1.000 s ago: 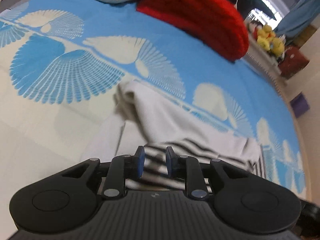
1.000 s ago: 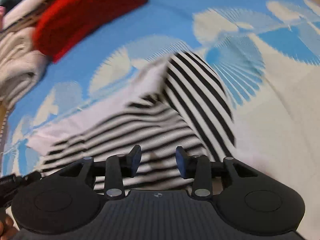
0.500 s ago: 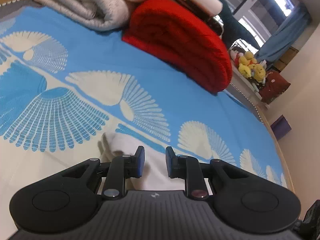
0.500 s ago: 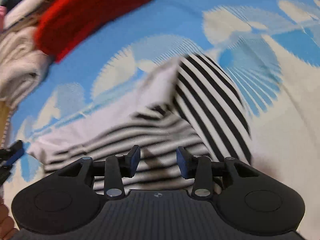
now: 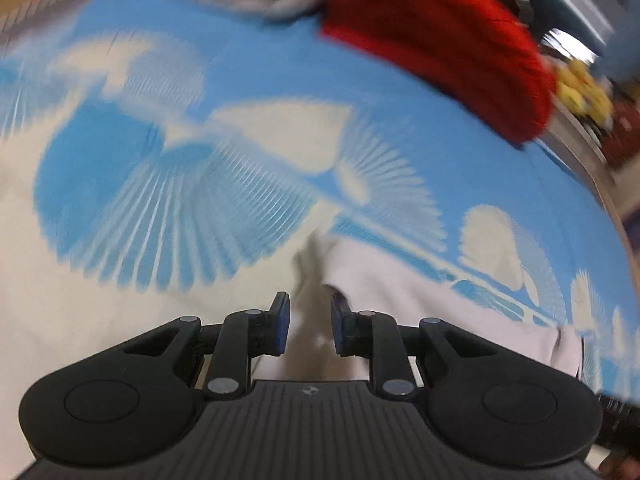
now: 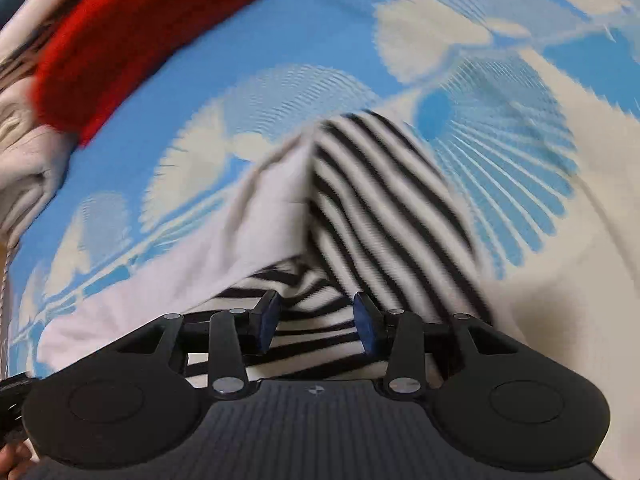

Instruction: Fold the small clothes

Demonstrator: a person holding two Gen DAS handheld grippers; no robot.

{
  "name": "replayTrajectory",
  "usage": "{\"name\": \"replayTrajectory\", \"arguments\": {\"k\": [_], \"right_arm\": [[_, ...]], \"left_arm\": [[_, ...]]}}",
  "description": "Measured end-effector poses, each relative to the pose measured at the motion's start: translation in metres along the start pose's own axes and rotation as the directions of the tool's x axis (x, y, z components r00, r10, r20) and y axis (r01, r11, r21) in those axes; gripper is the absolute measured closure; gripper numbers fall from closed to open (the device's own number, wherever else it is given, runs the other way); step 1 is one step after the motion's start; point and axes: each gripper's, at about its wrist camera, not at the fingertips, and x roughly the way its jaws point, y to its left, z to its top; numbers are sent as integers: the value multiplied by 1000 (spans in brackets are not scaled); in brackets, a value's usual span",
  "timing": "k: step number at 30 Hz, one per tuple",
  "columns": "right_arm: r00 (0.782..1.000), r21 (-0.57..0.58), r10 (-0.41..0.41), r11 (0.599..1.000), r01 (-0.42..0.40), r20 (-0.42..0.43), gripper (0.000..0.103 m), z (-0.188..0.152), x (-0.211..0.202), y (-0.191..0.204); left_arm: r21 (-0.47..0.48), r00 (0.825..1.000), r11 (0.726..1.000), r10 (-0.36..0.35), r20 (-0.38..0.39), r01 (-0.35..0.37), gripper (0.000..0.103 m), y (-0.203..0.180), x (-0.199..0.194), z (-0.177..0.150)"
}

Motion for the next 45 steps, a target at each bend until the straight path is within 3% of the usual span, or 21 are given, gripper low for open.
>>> {"name": "replayTrajectory", "arguments": {"k": [7, 12, 15, 18, 20, 22, 24, 25, 28, 33, 37, 40, 43, 45], "right_arm": [[999, -36, -50, 998, 51, 10, 60, -2, -6, 12], [995, -75, -59, 995, 66, 82, 60, -10, -40, 14], [993, -135, -9, 991, 25, 118, 60, -23, -66, 20], [995, -163, 53, 986, -38, 88, 55, -44, -79, 15], [998, -127, 38, 991, -32, 49, 55, -62, -73, -1], [1000, -139, -11, 990, 10, -6, 56, -77, -64, -16], [996, -131, -92, 987, 89, -18, 56, -90, -70, -31], [993, -101, -119, 988, 117, -8, 55, -94, -83, -37], [996, -79, -52, 995, 58, 73, 56, -104, -143, -44], [966, -163, 1, 986, 43, 257, 55, -146, -241, -54], [946, -182, 35, 983, 26, 322, 54, -189, -278, -81], [935, -193, 11, 979, 62, 355, 54, -222, -284, -97], [947, -130, -47, 987, 92, 317, 54, -245, -280, -115], [950, -87, -43, 994, 73, 308, 54, -250, -278, -121]], "left_arm": [[81, 998, 995, -66, 9, 65, 80, -36, -21, -14], [145, 994, 984, -107, 0, 105, 80, -54, -50, -34], [173, 990, 975, -138, -17, 139, 80, -60, -66, -55], [137, 984, 975, -165, -75, 174, 76, -58, -65, -84], [168, 981, 975, -124, -147, 148, 76, -58, -53, -112], [217, 981, 974, -28, -192, 70, 76, -54, -45, -135], [257, 989, 966, 38, -144, 0, 76, -53, -62, -148], [272, 995, 962, 36, -97, -8, 75, -56, -79, -149], [246, 1000, 969, -8, 12, 5, 63, -60, -131, -153], [258, 994, 965, -67, 85, 43, 63, -65, -211, -194], [294, 990, 950, -126, 70, 100, 63, -53, -263, -238], [312, 988, 944, -139, 73, 109, 63, -36, -285, -266], [274, 985, 953, -156, 69, 131, 63, -3, -289, -283], [185, 991, 974, -130, 4, 127, 63, 30, -272, -287]]}}
